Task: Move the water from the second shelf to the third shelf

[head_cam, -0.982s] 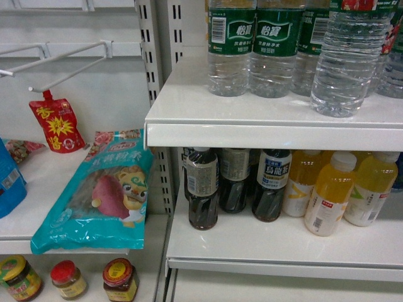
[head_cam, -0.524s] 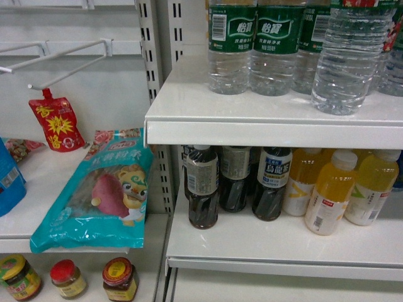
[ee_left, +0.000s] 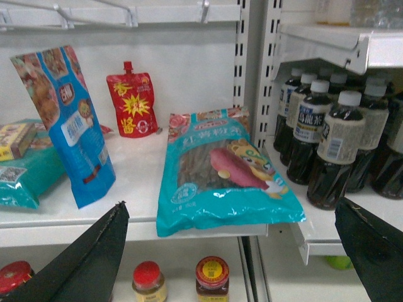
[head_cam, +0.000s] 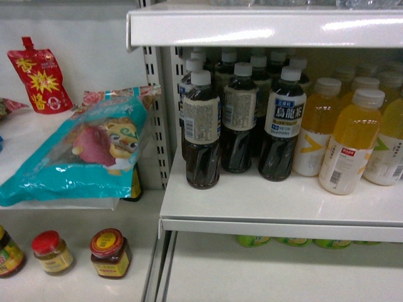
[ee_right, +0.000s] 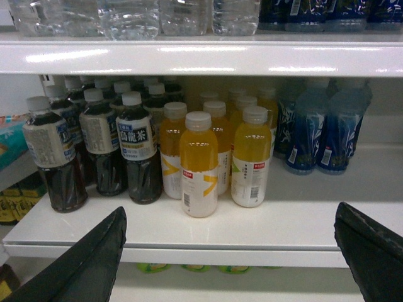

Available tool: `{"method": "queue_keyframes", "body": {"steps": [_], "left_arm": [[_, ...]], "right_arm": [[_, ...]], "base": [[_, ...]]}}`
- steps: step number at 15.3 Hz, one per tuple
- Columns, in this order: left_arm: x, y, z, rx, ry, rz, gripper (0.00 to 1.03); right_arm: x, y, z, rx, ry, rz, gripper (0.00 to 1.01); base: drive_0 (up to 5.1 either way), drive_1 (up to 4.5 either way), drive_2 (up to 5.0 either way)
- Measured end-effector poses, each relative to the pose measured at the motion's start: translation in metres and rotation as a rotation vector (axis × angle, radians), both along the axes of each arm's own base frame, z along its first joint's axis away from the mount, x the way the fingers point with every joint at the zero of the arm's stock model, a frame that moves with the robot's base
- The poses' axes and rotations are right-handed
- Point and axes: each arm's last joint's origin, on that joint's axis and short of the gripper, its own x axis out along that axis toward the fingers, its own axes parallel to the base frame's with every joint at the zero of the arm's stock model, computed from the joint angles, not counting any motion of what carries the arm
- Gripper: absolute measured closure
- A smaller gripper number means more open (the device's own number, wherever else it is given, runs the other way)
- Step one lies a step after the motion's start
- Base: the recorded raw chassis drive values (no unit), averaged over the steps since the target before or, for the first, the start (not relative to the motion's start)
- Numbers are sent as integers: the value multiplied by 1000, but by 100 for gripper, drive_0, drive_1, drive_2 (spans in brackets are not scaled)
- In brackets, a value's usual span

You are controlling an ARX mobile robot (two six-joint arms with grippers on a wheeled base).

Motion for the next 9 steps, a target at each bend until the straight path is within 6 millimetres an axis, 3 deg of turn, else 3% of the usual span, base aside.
{"method": "queue_keyframes", "body": {"steps": [9], "left_arm": [[0, 0, 0, 0, 3, 1, 5]], "right_arm": [[0, 0, 0, 0, 3, 1, 3]], "base": [[0, 0, 0]]}}
